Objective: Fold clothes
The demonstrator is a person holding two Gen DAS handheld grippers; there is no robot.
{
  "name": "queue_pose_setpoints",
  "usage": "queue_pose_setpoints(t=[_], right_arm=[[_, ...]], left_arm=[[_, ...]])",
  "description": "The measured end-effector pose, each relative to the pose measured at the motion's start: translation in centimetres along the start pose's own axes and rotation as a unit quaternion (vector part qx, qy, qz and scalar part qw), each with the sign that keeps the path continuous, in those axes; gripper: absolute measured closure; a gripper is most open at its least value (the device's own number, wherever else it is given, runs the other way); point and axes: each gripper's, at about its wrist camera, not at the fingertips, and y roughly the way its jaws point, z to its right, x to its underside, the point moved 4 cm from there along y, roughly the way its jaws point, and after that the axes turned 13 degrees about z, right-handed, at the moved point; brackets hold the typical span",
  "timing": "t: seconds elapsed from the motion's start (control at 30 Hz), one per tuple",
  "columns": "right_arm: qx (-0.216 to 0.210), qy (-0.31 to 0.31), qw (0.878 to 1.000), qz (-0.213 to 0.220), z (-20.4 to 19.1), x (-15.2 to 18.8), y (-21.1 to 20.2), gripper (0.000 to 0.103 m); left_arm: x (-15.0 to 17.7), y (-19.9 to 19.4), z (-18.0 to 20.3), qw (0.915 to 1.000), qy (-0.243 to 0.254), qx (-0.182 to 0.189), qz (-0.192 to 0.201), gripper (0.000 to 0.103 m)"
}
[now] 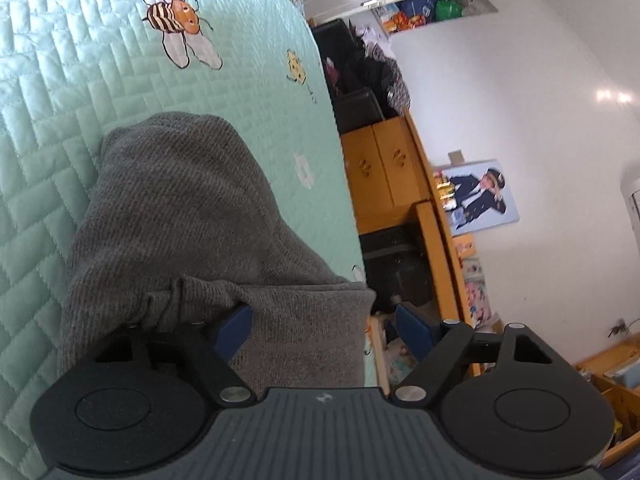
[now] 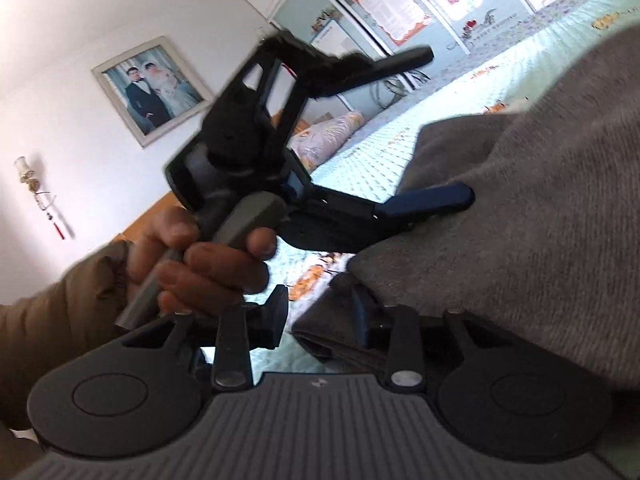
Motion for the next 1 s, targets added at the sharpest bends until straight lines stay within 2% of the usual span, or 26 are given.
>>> queue_pose_setpoints(t=[0.07,0.17,0.23,0.3,0.37,0.47,0.53,0.57,0.6,0.67,0.73,0.77,0.8,0.87,0.93,0.97,1.0], right_arm=[[-0.008,0.004,1.000,0.022,-0.3,-1.1,-1.6,0.054],[-0.010,0.019,0.997,0.078,-0.6,-3.5,-4.3,0.051],[0.012,0.038,0.991,0.127,0.5,-6.1,-6.4,0.048],[0.039,0.067,0.985,0.153,2.2,-8.6,-7.1,0.044],[0.052,0.086,0.983,0.155,3.8,-10.5,-6.6,0.040],[0.087,0.134,0.978,0.131,7.8,-11.0,-4.8,0.036],[0.137,0.165,0.970,0.118,11.0,-9.9,-4.2,0.052],[0.162,0.174,0.964,0.117,12.2,-9.3,-4.1,0.080],[0.183,0.182,0.959,0.117,13.2,-8.9,-4.2,0.103],[0.183,0.196,0.955,0.126,13.3,-8.5,-4.9,0.103],[0.163,0.202,0.955,0.140,12.6,-8.6,-5.5,0.097],[0.149,0.200,0.956,0.157,11.9,-8.7,-6.1,0.084],[0.135,0.197,0.955,0.175,11.1,-8.9,-6.7,0.066],[0.110,0.191,0.953,0.206,9.9,-9.1,-7.9,0.055],[0.104,0.185,0.953,0.217,9.7,-8.5,-9.3,0.054],[0.116,0.185,0.955,0.202,10.3,-7.9,-9.6,0.056],[0.138,0.173,0.959,0.176,11.0,-7.2,-9.2,0.076]], left_arm=[[-0.5,-0.4,0.9,0.9999,0.006,0.008,0.011,0.016],[-0.5,-0.9,2.6,0.9988,0.019,0.039,0.021,0.013],[0.1,-1.0,3.7,0.9975,0.025,0.062,0.023,0.011],[1.1,-0.8,3.7,0.9978,0.039,0.050,0.021,0.011],[1.2,-1.0,3.1,0.9980,0.041,0.041,0.025,0.011],[1.4,-1.2,2.3,0.9981,0.044,0.029,0.032,0.027],[1.6,-1.3,1.7,0.9981,0.046,0.021,0.036,0.038],[1.6,-1.4,1.4,0.9980,0.047,0.017,0.039,0.039],[1.7,-1.5,1.1,0.9980,0.047,0.013,0.041,0.042],[1.9,-1.6,0.5,0.9977,0.049,0.004,0.045,0.042],[2.0,-1.8,0.0,0.9974,0.051,-0.004,0.050,0.042],[2.1,-1.8,-0.3,0.9973,0.052,-0.008,0.052,0.042],[2.1,-1.9,-0.6,0.9970,0.053,-0.012,0.054,0.042],[2.1,-2.1,-1.0,0.9969,0.051,-0.014,0.058,0.042],[2.1,-2.2,-1.2,0.9970,0.046,-0.010,0.061,0.042],[2.0,-2.3,-1.3,0.9970,0.044,-0.008,0.063,0.042],[2.0,-2.3,-1.3,0.9971,0.043,-0.009,0.063,0.042]])
